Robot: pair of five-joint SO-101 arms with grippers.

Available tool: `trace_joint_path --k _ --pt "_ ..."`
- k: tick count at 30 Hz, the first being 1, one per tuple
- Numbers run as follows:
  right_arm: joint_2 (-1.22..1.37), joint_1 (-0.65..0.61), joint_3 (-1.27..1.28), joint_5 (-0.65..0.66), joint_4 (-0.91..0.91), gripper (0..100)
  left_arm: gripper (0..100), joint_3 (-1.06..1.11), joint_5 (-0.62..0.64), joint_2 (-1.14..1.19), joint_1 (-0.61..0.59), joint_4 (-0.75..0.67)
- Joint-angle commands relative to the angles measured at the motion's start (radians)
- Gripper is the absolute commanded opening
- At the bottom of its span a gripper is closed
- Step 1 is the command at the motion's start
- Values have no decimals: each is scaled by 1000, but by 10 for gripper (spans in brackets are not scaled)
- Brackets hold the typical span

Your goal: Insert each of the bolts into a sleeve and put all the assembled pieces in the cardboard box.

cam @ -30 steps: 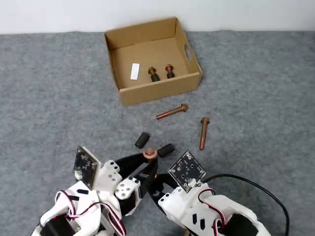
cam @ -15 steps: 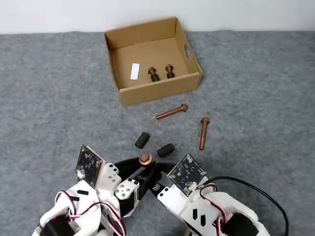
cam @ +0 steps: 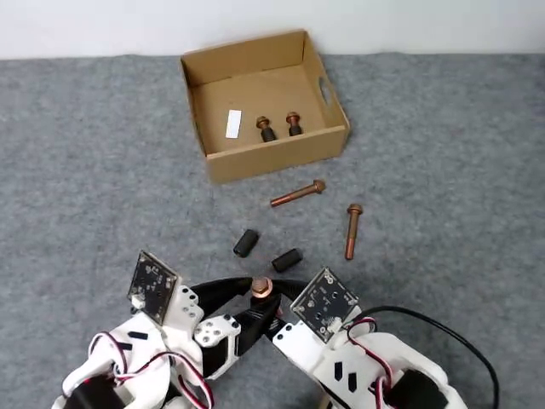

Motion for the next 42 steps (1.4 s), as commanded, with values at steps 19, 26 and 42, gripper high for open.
trace_joint_path --k 19,26,42 --pt "-8 443 -31 2 -7 8 4 13 -350 -2 -551 -11" --pt "154 495 -54 2 -180 8 5 318 -554 -2 -770 -114" --pt "1073 552 -479 8 -800 9 5 495 -439 -2 -795 -215"
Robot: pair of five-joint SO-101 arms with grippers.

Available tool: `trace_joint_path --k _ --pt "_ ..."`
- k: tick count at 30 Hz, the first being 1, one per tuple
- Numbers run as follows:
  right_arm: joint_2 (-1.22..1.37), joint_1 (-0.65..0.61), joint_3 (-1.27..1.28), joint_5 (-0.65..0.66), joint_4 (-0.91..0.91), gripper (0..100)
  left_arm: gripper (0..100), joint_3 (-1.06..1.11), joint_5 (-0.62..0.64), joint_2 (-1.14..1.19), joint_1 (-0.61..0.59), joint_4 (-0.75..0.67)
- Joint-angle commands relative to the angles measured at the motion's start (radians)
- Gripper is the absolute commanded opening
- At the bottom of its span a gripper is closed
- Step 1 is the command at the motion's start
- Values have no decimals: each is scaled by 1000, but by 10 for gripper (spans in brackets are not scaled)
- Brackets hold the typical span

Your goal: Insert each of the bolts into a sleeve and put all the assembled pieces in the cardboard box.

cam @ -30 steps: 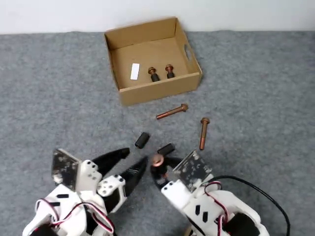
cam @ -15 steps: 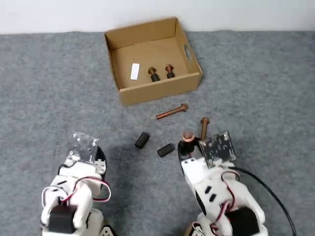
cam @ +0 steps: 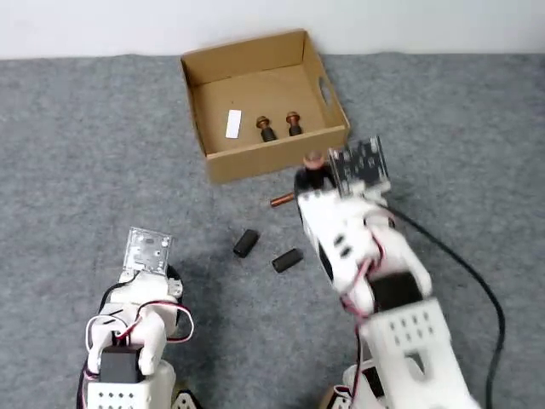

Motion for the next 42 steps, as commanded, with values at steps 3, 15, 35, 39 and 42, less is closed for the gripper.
trace_joint_path --k 3,15,35,39,42 --pt "343 22 -279 8 -200 9 5 -5 26 -8 -6 -26" --pt "1063 53 -901 6 -242 9 5 -5 26 -8 -6 -28" --pt "1288 36 -1080 129 48 181 5 -5 29 -3 -44 -72" --pt "1182 7 -1080 127 231 108 5 -5 29 -2 -44 -72" --pt "1101 -7 -1080 126 338 33 5 -5 29 -2 -44 -71"
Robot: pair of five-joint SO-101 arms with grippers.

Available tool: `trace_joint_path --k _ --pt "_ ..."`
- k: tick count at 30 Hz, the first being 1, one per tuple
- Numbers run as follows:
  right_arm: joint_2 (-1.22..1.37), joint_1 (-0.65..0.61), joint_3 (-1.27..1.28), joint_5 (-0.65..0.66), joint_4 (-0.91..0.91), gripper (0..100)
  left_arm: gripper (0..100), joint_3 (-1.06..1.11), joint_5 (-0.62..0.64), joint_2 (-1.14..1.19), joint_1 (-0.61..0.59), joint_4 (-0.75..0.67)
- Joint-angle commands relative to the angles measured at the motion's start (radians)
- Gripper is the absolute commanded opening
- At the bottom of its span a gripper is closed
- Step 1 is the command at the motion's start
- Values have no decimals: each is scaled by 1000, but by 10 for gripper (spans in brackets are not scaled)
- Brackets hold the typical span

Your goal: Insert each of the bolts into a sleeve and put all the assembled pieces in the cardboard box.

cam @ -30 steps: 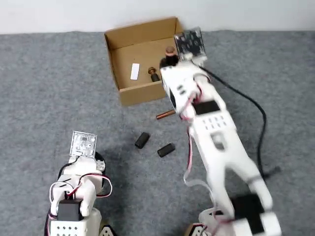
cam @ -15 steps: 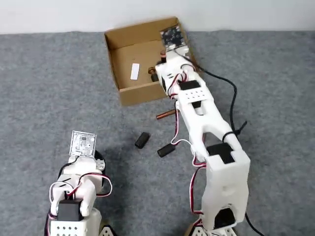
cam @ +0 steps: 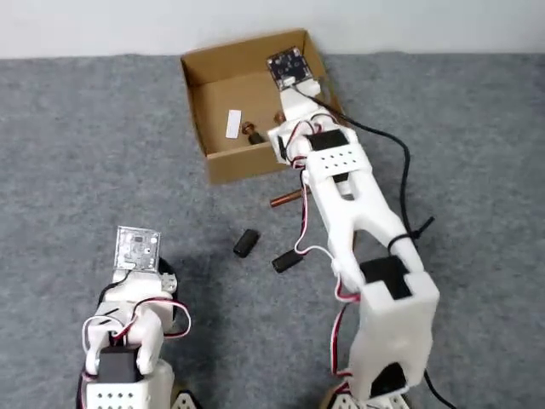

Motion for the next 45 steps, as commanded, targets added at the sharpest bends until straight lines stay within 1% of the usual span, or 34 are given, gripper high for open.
trace_joint_path --k 1,4,11,17,22,24,29,34,37,39,43,45 --pt "-151 -18 -49 8 119 12 5 -5 9 -2 -8 -25" --pt "-237 -22 -49 8 209 16 5 -5 9 -2 -8 -25" --pt "-346 -28 -48 9 509 18 5 -5 9 -2 -8 -25" --pt "-331 -28 -43 15 742 19 5 -5 9 -2 -8 -25" --pt "-213 -51 -46 3 901 20 5 -5 9 -2 -8 -25" --pt "-157 -65 -48 -64 926 20 5 -5 9 -2 -8 -25" --pt "-56 -101 -49 -339 928 20 5 -5 9 -2 -8 -25" --pt "-41 -153 -49 -489 878 20 5 -5 9 -2 -8 -25" --pt "-41 -189 -49 -674 877 23 5 -5 9 -2 -8 -25" --pt "-33 -211 -49 -750 889 64 5 -5 9 -2 -8 -25" --pt "-31 -234 -48 -847 886 221 6 -5 9 -2 -9 -25" --pt "-28 -234 -44 -878 868 282 6 -5 9 -2 -9 -25"
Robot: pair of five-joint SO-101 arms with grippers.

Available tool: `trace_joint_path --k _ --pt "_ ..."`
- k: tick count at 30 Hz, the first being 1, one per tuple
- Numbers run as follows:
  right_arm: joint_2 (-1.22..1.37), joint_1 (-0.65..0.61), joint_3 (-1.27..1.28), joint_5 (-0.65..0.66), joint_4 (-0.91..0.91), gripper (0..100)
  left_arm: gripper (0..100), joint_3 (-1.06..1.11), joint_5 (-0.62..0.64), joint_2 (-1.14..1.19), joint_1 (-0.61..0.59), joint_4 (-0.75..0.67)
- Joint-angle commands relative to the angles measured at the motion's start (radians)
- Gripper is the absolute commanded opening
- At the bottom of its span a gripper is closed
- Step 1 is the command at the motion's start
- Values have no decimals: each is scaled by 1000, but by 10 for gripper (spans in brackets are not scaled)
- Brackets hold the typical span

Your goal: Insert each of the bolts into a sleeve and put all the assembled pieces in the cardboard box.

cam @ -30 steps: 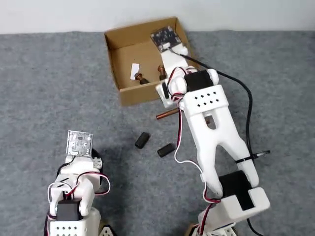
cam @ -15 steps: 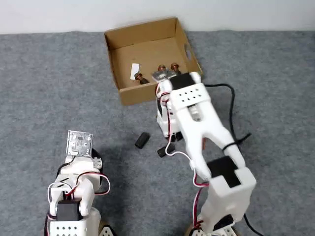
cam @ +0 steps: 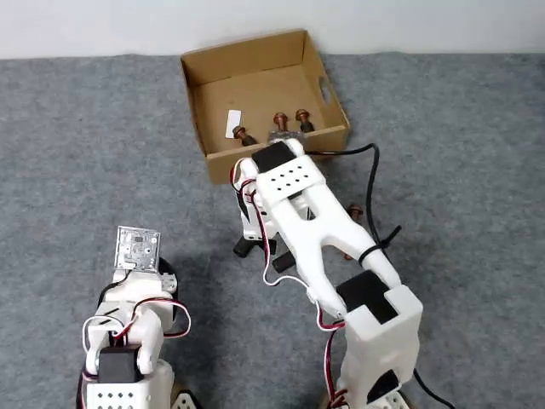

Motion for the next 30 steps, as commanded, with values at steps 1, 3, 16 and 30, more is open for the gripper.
trace_joint_path --k 1,3,16,30 --pt "7 -5 -44 -58 -22 296 6 -5 9 -2 -9 -25" --pt "38 -4 -48 -64 -27 290 6 -5 9 -2 -9 -25" --pt "209 -2 -49 -64 -183 213 6 -5 9 -2 -9 -25" --pt "278 -1 -49 -61 -174 9 6 -5 9 -2 -9 -26"
